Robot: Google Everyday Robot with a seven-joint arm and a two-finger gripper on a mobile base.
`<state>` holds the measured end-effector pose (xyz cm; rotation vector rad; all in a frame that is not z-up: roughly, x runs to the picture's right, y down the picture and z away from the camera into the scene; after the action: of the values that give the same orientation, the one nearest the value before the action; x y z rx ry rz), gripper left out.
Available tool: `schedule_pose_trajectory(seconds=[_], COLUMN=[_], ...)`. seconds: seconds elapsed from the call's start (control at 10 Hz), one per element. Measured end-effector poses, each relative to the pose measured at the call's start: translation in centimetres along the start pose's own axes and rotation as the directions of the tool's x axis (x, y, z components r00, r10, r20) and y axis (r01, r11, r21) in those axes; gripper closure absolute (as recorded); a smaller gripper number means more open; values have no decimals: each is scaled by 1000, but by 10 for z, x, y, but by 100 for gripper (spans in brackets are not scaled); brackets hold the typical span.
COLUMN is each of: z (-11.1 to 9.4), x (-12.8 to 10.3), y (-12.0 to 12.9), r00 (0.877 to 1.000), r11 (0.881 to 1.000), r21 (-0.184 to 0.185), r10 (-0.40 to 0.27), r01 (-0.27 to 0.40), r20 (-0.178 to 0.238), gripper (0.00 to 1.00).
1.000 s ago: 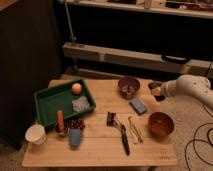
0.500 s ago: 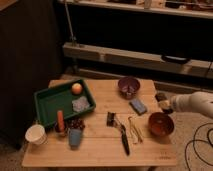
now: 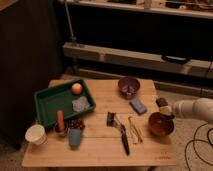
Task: Place eraser in red bowl
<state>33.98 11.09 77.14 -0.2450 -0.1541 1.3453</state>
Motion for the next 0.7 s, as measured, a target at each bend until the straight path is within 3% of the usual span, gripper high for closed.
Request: schedule_pose_trajectory(seconds=[0.6, 0.7], z=[3, 5], x=[17, 18], y=[12, 12], r00=[998, 997], r11=[995, 993], r21=[-88, -100], r10=[-48, -56], r01=[51, 60], r20=[39, 46], gripper=[91, 86])
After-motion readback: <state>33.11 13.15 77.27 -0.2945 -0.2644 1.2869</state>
